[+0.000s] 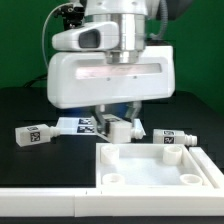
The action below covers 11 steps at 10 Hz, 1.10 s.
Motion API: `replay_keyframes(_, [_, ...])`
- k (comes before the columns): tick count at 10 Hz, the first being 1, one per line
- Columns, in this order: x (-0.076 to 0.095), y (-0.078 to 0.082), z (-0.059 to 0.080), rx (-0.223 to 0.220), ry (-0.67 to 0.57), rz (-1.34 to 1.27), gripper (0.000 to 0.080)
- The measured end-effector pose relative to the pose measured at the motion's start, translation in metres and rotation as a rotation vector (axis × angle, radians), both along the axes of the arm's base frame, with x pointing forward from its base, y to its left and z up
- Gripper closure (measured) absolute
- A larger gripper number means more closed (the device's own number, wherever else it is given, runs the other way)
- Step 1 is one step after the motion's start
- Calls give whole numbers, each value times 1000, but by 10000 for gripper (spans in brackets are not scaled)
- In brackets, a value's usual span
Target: Assemble square table
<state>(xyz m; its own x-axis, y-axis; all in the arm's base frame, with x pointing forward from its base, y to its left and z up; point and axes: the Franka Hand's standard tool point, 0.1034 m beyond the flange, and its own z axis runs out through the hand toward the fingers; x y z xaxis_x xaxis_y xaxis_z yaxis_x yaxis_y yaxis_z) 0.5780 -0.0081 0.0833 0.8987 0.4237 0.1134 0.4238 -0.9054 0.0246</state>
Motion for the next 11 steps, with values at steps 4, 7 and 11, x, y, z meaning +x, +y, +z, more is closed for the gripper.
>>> replay_keyframes(4, [-77,-29,-9,6,4,-157,515])
replay_keyframes(7, [-76,-30,-10,5,7,-146,515])
replay_keyframes(11, [-159,-56,-52,-18,-1,-301,515])
